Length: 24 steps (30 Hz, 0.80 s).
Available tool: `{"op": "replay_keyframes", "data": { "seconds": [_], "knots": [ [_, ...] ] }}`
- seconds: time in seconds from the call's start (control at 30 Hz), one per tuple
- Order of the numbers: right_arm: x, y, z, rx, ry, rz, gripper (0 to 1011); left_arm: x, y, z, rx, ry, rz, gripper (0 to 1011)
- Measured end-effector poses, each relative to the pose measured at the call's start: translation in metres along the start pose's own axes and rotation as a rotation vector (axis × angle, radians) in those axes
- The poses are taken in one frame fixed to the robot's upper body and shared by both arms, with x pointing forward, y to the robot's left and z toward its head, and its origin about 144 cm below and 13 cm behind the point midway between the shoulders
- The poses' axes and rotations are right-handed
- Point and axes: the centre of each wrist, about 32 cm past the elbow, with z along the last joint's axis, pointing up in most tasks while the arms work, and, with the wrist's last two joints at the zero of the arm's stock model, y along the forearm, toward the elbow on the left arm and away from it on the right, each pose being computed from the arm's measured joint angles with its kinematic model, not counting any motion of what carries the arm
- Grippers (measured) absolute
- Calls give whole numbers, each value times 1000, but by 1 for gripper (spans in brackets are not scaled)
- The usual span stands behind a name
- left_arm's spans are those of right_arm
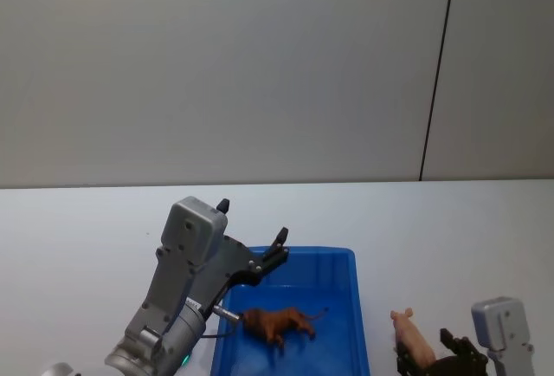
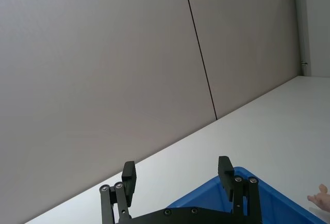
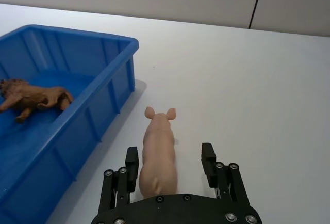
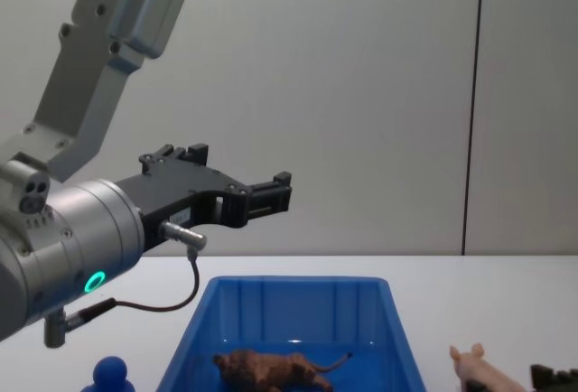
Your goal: Pick up the two dolls from the table and place them into the box.
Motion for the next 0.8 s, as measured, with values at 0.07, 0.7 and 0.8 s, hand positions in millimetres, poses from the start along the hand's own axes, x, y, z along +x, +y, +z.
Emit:
{"op": "replay_keyframes", "data": {
  "seconds": [0.07,0.7,0.8],
  "knots": [
    [1,0,0,1,11,12,712,0,0,0,0,0,0,1003],
    [8,8,-4,-10,125,123,362,0,0,0,0,0,0,1003],
    [8,9,-3,-13,131,124,362,0,0,0,0,0,0,1003]
  ]
}}
